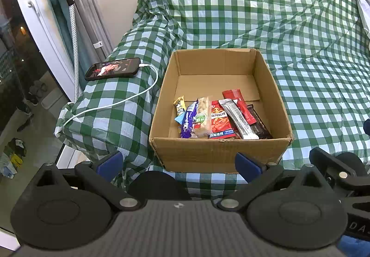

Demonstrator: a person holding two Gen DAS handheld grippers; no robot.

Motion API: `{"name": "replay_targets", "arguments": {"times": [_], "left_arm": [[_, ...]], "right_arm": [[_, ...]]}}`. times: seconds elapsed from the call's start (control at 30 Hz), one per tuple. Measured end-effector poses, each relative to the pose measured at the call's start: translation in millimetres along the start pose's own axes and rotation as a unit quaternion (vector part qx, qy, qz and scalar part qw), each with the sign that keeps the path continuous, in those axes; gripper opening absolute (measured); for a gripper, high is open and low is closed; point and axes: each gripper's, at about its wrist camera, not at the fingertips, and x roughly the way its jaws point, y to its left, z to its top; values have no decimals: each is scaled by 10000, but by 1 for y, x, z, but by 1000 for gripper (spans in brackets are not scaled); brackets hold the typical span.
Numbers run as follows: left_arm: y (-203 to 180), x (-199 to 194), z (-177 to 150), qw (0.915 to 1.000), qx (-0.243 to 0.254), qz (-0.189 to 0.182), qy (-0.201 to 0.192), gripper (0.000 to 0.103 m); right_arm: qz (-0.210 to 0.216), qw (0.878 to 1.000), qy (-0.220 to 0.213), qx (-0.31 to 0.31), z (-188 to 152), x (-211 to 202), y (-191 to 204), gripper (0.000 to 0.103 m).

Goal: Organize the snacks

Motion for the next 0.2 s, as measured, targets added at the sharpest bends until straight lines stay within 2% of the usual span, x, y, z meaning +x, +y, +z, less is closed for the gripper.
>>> {"name": "replay_targets", "arguments": {"times": [0.2], "left_arm": [[2, 0, 0, 10000, -59, 21, -22, 103]], "right_arm": [[7, 10000, -1, 5, 0, 1, 1, 102]]}}
